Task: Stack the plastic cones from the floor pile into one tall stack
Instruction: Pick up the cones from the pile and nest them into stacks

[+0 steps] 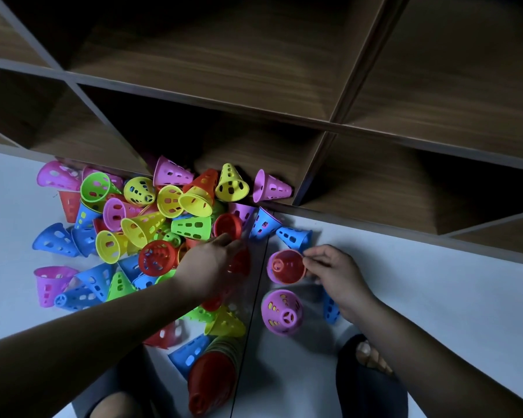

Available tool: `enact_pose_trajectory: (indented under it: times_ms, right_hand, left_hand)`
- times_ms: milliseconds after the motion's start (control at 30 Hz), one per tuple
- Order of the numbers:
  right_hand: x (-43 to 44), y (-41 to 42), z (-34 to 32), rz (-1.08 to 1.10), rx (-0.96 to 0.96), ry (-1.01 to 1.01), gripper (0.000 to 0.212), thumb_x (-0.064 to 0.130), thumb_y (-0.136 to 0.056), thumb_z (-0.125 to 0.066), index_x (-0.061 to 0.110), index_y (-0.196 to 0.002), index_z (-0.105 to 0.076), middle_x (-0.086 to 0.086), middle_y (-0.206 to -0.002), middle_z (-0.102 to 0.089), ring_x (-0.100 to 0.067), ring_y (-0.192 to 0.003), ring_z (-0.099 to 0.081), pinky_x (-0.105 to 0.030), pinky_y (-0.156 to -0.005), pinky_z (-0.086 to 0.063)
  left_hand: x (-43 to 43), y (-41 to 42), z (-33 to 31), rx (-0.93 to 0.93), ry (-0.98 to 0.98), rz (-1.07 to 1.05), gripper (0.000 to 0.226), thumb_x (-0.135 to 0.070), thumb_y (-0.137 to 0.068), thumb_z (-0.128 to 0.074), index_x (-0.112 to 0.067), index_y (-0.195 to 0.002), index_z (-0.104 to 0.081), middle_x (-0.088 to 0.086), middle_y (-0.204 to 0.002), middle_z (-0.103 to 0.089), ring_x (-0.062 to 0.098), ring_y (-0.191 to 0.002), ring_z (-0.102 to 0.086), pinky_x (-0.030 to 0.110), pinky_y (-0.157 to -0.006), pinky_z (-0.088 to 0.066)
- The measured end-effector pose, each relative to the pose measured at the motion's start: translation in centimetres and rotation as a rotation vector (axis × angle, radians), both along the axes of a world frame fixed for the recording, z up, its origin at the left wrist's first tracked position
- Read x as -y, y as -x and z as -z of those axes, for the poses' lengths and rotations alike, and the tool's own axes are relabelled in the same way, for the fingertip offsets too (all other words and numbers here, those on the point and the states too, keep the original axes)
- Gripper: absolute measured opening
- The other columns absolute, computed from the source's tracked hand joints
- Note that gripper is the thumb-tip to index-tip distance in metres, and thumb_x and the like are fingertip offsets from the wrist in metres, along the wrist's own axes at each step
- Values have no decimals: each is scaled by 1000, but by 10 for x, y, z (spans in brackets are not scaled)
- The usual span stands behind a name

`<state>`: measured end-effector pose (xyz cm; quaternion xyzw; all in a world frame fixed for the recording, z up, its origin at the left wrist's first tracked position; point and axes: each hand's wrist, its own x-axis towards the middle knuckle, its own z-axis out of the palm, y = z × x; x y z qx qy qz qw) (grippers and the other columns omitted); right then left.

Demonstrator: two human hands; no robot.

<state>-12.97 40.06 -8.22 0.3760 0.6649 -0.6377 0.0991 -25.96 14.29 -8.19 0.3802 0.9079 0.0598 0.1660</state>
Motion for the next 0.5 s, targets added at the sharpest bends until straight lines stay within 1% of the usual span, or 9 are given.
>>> enact_pose_trajectory:
  times_ms: [67,133,200,233,300,333,400,433,500]
  right_hand:
    - [-4,-4,5,-114,35,-142,19,8,-96,-70,25,-104,-71,6,-102,-77,-14,-95,-73,-26,-76,-53]
    - [-8,-10,6,-217,38,-332,20,10,-95,-71,28,-102,-70,12,-98,-76,-7,-95,-71,-28,-82,-55]
    - [-12,-17,0,-292,8,-504,18,13,-95,-70,29,-103,-70,18,-98,-73,1,-92,-67,-20,-80,-53]
    - [-14,-23,-3,-324,-10,-576,18,14,-95,-70,29,-106,-69,19,-102,-71,1,-93,-65,-17,-78,-51]
    - [-21,-36,-5,-435,-22,-710,24,18,-94,-70,30,-114,-66,17,-111,-64,-3,-98,-60,-20,-80,-50]
    - [-25,-42,-4,-515,-6,-746,29,20,-93,-72,32,-119,-65,17,-115,-60,-5,-102,-57,-25,-84,-52]
    - [-33,-56,0,-631,52,-739,35,27,-91,-74,35,-123,-63,17,-121,-55,-7,-111,-53,-31,-93,-53]
    - [-35,-61,1,-658,64,-711,35,30,-90,-74,36,-123,-63,19,-122,-54,-7,-114,-53,-32,-95,-52]
    - [-38,-71,1,-660,9,-674,27,35,-91,-72,39,-116,-63,23,-117,-52,-2,-112,-53,-27,-93,-51]
  left_hand:
    - [-1,0,0,-25,28,13,78,-57,-86,-75,-29,-153,-48,-1,-123,-62,27,-92,-69,39,-66,-60]
    - [-1,1,0,-30,49,-2,79,-59,-86,-73,-30,-155,-46,-1,-122,-63,26,-92,-70,38,-66,-60]
    - [1,4,-1,-29,52,-14,80,-58,-87,-73,-31,-157,-44,-1,-119,-65,25,-86,-70,36,-62,-58]
    - [3,5,-2,-20,45,-23,78,-57,-88,-73,-32,-156,-45,-2,-118,-66,24,-83,-71,36,-60,-58]
    - [5,7,-7,27,-9,-57,66,-51,-89,-74,-31,-148,-53,-2,-116,-70,23,-82,-72,38,-63,-60]
    - [7,8,-10,54,-40,-75,55,-44,-91,-74,-30,-142,-58,-2,-112,-72,23,-82,-72,39,-65,-60]
    - [8,11,-15,83,-85,-92,34,-31,-93,-72,-28,-126,-66,-2,-100,-74,22,-81,-72,39,-67,-59]
    - [9,12,-18,83,-109,-93,27,-29,-93,-71,-27,-120,-68,-2,-95,-74,23,-79,-71,39,-66,-59]
    - [8,11,-25,64,-198,-97,21,-27,-93,-72,-29,-114,-72,-3,-90,-73,23,-74,-70,38,-64,-58]
